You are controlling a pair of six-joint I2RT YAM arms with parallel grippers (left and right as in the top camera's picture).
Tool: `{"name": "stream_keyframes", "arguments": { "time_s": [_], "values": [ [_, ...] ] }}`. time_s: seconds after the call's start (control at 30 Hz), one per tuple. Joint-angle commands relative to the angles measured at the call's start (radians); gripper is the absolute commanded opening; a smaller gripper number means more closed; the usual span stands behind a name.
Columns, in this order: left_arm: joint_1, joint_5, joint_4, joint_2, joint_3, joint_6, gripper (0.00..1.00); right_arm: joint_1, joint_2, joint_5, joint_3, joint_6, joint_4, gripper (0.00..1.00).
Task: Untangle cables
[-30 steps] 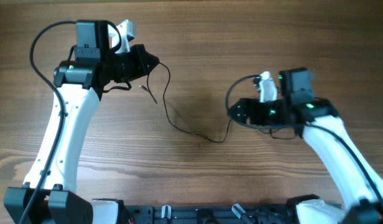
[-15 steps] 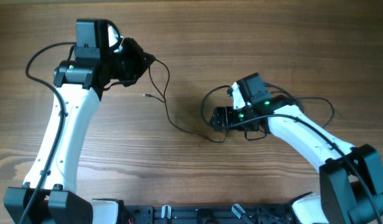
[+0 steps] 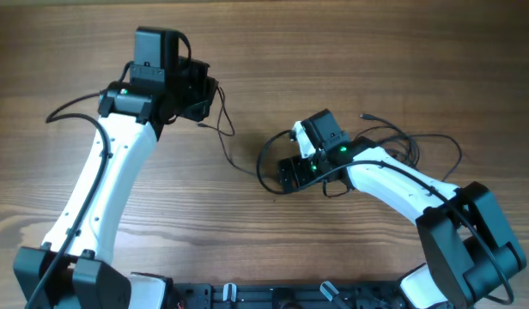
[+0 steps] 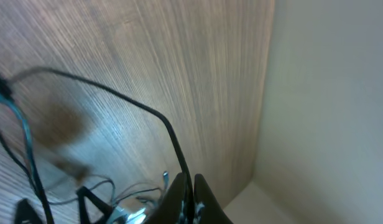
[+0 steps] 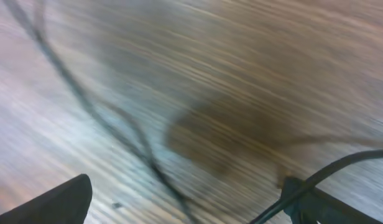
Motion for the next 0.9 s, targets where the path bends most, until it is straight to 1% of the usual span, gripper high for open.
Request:
{"name": "stream_keyframes", "arguments": {
  "time_s": [0.0,0.13,0.17,0.3,0.37,0.47,0.63,0.67,0.77,0.87],
  "values": [
    [-0.012,-0.039,0.002,0.047,0.006,-0.163,0.04,0.006,0.020,-0.179,-0.010,-0.149,0.049,1.00],
    [-0.026,-0.034,0.003,0.089,0.006,-0.244,0.04,0.010,0.020,-0.172,-0.010,-0.202,0.081,1.00],
    [-0.032,-0.027,0.008,0.101,0.006,-0.254,0.04,0.013,0.020,-0.137,-0.010,-0.194,0.088,1.00],
    [-0.057,0.045,0.074,0.135,0.006,-0.238,0.06,0.018,0.020,0.001,-0.010,-0.092,0.104,1.00],
    [-0.074,0.055,0.083,0.144,0.006,-0.232,0.06,0.018,0.020,0.032,-0.010,-0.037,0.111,1.00],
    [-0.109,0.055,0.089,0.154,0.006,-0.195,0.06,0.018,0.020,0.027,-0.010,-0.039,0.122,1.00],
    [-0.182,0.011,0.086,0.188,0.006,-0.189,0.07,0.018,0.020,0.023,-0.010,-0.035,0.169,1.00],
    [-0.190,0.000,0.083,0.198,0.006,-0.189,0.08,0.018,0.020,0.024,-0.010,-0.004,0.182,1.00],
    [-0.194,-0.014,0.062,0.228,0.006,-0.185,0.09,0.018,0.020,0.024,-0.010,0.157,0.211,1.00],
    [-0.179,-0.014,0.055,0.247,0.006,-0.134,0.09,0.018,0.020,0.038,-0.010,0.309,0.218,1.00]
  ]
}}
